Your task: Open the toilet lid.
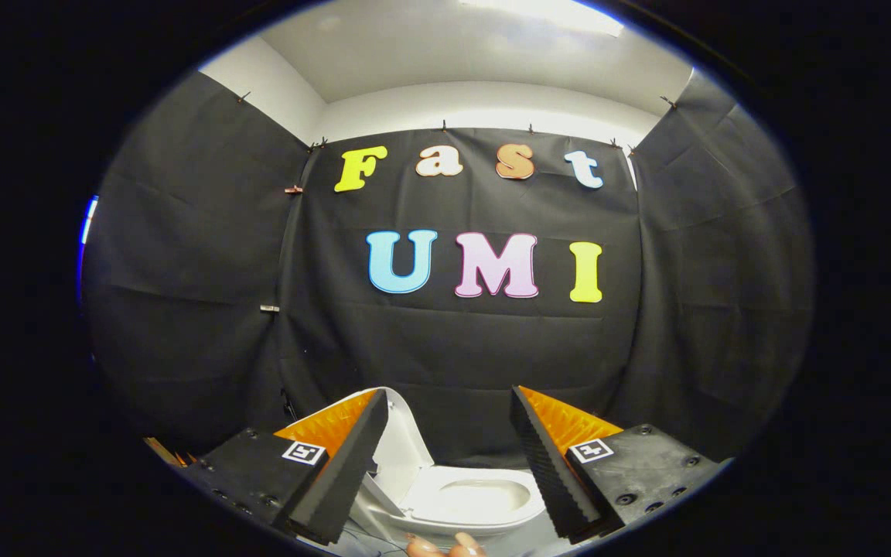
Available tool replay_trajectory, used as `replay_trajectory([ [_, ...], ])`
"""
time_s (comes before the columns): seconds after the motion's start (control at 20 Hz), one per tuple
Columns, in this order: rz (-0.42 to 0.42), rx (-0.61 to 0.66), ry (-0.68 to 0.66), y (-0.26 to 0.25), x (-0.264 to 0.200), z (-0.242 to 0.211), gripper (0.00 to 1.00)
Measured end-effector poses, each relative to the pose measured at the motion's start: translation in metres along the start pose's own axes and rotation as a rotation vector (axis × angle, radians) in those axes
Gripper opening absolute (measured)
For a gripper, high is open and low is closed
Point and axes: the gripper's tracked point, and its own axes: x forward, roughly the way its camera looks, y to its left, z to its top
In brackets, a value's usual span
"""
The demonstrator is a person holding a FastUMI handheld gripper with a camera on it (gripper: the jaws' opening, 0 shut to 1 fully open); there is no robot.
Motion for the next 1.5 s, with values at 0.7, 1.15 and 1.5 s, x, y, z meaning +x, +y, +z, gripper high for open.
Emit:
replay_trajectory([
  [0.7, -0.006, 0.027, -0.003, -0.003, -0.007, 0.003, 0.98],
  [1.15, -0.017, 0.024, 0.006, -0.007, -0.007, 0.001, 0.99],
  [1.5, -0.021, 0.027, 0.006, -0.007, -0.008, 0.003, 0.99],
])
